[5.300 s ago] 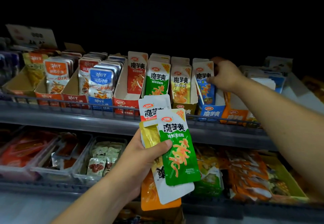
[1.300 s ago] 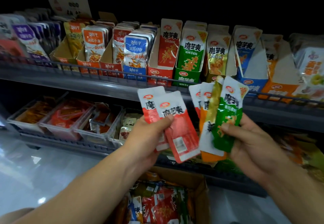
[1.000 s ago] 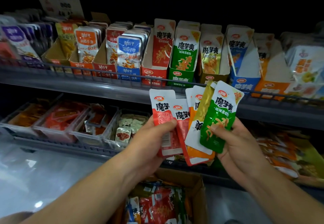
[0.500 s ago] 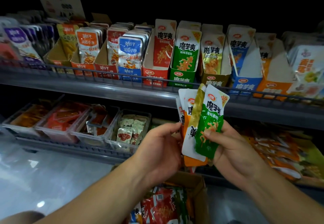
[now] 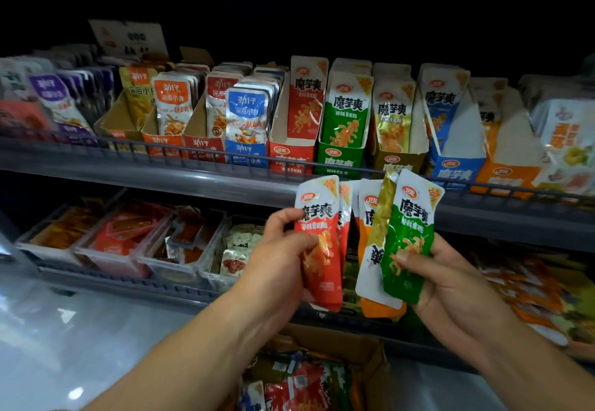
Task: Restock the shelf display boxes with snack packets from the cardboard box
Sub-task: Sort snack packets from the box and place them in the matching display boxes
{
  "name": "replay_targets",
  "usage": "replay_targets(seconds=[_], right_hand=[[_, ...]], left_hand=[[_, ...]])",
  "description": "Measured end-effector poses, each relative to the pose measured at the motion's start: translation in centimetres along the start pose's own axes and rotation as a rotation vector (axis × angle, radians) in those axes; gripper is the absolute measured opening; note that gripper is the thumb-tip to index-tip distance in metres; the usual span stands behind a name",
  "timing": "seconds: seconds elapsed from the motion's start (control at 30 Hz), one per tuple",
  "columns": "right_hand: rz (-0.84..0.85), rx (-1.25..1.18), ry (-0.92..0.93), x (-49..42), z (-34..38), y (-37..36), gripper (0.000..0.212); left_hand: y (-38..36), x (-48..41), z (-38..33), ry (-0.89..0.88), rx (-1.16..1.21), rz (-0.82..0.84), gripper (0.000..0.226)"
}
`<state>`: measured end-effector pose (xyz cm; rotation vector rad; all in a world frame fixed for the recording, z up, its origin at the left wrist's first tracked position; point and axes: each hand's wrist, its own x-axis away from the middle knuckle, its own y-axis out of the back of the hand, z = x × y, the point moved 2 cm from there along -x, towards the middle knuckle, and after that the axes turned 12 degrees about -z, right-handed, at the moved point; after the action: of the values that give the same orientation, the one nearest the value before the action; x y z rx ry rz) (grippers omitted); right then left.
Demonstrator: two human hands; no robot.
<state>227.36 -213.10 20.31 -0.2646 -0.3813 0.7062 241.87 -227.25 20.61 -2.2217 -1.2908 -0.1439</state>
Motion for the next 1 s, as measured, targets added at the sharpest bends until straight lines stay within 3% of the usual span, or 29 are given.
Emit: replay_targets(seconds=[0.1,0.33,0.53,0.6,0.67,0.73,0.8,0.9,0.97,1.0], right_hand=[[-0.013,0.007,-0.010,0.1,0.2,0.2,0.043],[-0.006,-0.009,-0.024,0.5,0.8,0.1,0.046],[0.002,-0.046,-0.042,0.6,1.2,-0.7,0.051],[0.011,-0.072,-0.063,0.5,1.2,-0.9,0.068],[0.013,-0.076,-0.101,0.3,1.0,-1.0,0.105],[0.013,-0.081,-0.118,0.2,0.9,-1.2,0.118],[0.014,-0.085,-0.113,0.1,0.9,-1.3,0.109],[0.041,-0.077,-0.101,-0.1,1.4,-1.7,0.061],[0.053,-0.074,-0.123,-0.1,1.6,-1.7,0.061],[0.052,-0.078,-0.133,0.0,1.7,-1.8,0.071]], left_hand=[[0.7,-0.6,-2.3,-0.080,-0.002,-0.026,0.045],[0.2,-1.3,-8.8,-0.254,-0.100,-0.065,0.036],[-3.6,-3.5,-16.8,-0.601,-0.262,-0.150,0.030],[-4.7,-4.8,-18.6,-0.646,-0.297,-0.172,0.029],[-5.5,-6.5,-19.5,-0.628,-0.342,-0.186,0.028],[-5.8,-8.2,-19.8,-0.608,-0.419,-0.194,0.027],[-6.0,-9.5,-19.8,-0.609,-0.522,-0.190,0.026],[-6.2,-10.7,-19.8,-0.612,-0.579,-0.169,0.026],[-6.3,-11.2,-19.8,-0.635,-0.614,-0.173,0.027],[-6.3,-11.4,-19.7,-0.650,-0.633,-0.176,0.028]])
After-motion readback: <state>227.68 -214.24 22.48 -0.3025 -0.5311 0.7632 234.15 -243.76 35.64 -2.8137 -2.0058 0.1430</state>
